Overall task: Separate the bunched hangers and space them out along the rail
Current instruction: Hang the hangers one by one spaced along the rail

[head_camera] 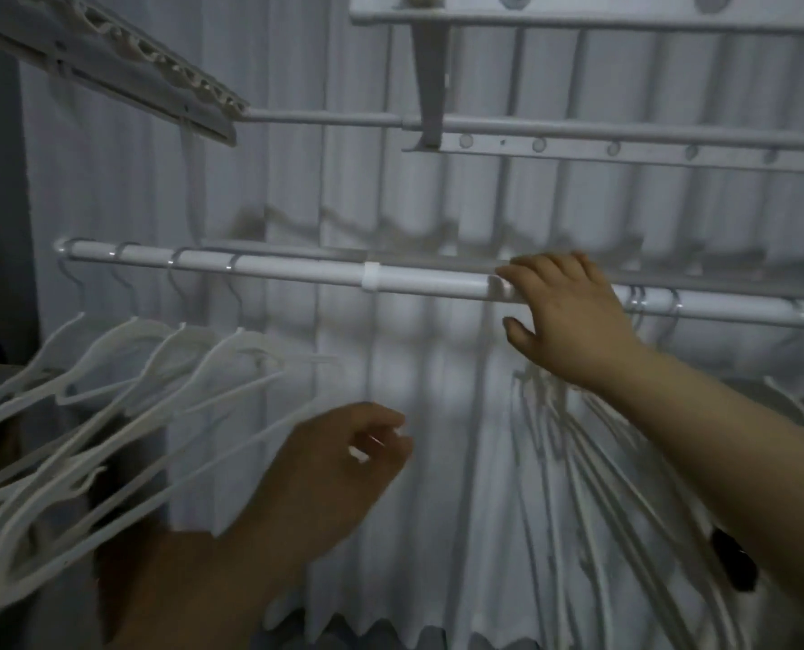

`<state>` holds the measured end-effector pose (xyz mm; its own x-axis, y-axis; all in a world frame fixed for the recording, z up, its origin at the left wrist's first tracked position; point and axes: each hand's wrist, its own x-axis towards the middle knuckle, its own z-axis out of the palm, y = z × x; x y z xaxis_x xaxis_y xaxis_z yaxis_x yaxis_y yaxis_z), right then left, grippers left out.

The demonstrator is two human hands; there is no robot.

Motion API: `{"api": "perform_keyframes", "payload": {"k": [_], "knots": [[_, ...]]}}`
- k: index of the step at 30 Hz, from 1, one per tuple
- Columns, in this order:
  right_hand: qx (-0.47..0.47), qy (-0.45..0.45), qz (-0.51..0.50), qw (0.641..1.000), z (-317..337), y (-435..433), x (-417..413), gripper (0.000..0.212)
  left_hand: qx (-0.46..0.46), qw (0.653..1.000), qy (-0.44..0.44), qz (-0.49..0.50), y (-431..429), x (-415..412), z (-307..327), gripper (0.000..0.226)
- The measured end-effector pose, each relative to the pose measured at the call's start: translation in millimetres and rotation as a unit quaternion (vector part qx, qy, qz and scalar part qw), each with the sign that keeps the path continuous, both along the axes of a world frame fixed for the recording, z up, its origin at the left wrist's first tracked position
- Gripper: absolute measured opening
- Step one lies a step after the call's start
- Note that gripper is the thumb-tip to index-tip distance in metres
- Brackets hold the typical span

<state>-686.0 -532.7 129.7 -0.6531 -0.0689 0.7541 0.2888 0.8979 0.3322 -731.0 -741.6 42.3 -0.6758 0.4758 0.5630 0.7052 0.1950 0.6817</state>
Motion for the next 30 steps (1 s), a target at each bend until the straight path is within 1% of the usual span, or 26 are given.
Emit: {"api": "perform_keyframes", "payload": {"k": [1, 4, 6, 10, 12, 14, 16, 17, 22, 25, 27, 30], "knots": [[-0.008, 0.000, -0.003, 1.000, 1, 9, 8, 0.046, -0.004, 0.999, -0.013, -0.034, 17, 8, -5, 0.024], [-0.067, -0.001, -0.028, 0.997, 6, 34, 28, 0.046, -0.014, 0.993, -0.072, -0.097, 65, 31, -19, 0.012], [-0.100, -0.007, -0.038, 0.994, 8, 49, 36, 0.052, -0.024, 0.986, -0.114, -0.116, 88, 42, -27, 0.029], [-0.130, -0.061, -0.033, 0.989, 6, 66, 40, 0.057, -0.038, 0.987, -0.133, -0.080, 111, 53, -31, 0.045], [-0.123, -0.065, -0.026, 0.990, 5, 69, 40, 0.058, -0.043, 0.985, -0.154, -0.062, 118, 51, -33, 0.049], [-0.113, -0.058, -0.024, 0.992, 4, 72, 40, 0.057, -0.028, 0.978, -0.195, -0.065, 120, 50, -36, 0.040], [-0.105, -0.054, -0.020, 0.993, 2, 73, 38, 0.056, -0.001, 0.974, -0.220, -0.059, 119, 52, -36, 0.026], [-0.103, -0.050, -0.017, 0.993, 1, 74, 37, 0.055, 0.013, 0.974, -0.221, -0.053, 118, 52, -36, 0.021], [-0.107, -0.030, -0.004, 0.994, 3, 76, 33, 0.049, 0.065, 0.971, -0.230, -0.024, 109, 51, -31, 0.020], [-0.113, -0.037, -0.005, 0.993, 4, 76, 32, 0.049, 0.079, 0.972, -0.220, -0.007, 99, 48, -27, 0.028], [-0.119, -0.038, -0.002, 0.992, 5, 73, 32, 0.051, 0.090, 0.974, -0.205, 0.015, 90, 45, -25, 0.033], [-0.101, -0.032, 0.027, 0.994, 7, 58, 29, 0.057, 0.098, 0.975, -0.194, 0.044, 69, 38, -20, 0.032]]}}
